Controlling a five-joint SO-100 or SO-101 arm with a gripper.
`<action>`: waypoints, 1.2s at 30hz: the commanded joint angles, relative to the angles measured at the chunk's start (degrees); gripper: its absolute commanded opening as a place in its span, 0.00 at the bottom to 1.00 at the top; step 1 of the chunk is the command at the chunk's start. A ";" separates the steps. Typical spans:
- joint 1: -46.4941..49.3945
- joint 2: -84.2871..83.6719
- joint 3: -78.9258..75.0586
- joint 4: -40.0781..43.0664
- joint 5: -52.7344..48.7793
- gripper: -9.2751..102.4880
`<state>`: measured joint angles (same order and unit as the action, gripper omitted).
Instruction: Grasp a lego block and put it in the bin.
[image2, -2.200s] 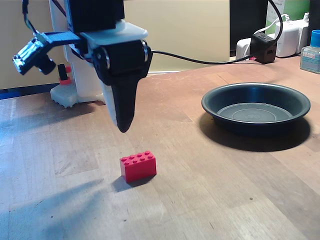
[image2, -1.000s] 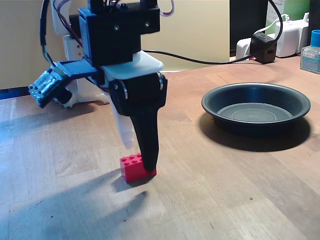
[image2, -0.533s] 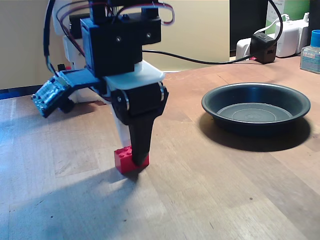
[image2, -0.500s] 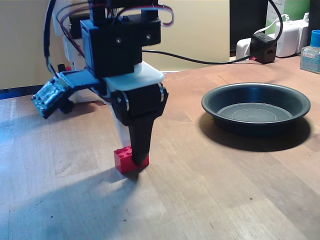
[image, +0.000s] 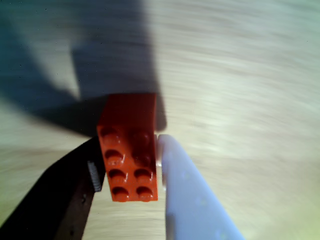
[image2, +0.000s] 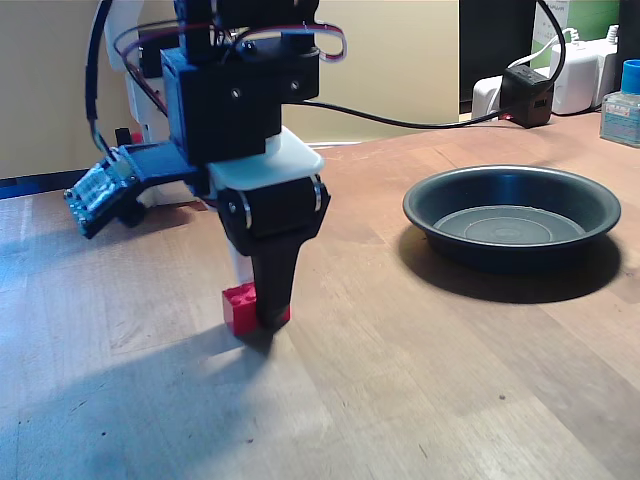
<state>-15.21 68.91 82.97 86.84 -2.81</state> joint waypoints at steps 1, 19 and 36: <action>-0.88 1.58 -4.13 3.96 2.46 0.08; -26.46 10.37 -6.94 11.60 48.16 0.08; -42.10 10.11 -9.14 7.21 73.04 0.08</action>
<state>-56.16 76.73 76.29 95.01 67.76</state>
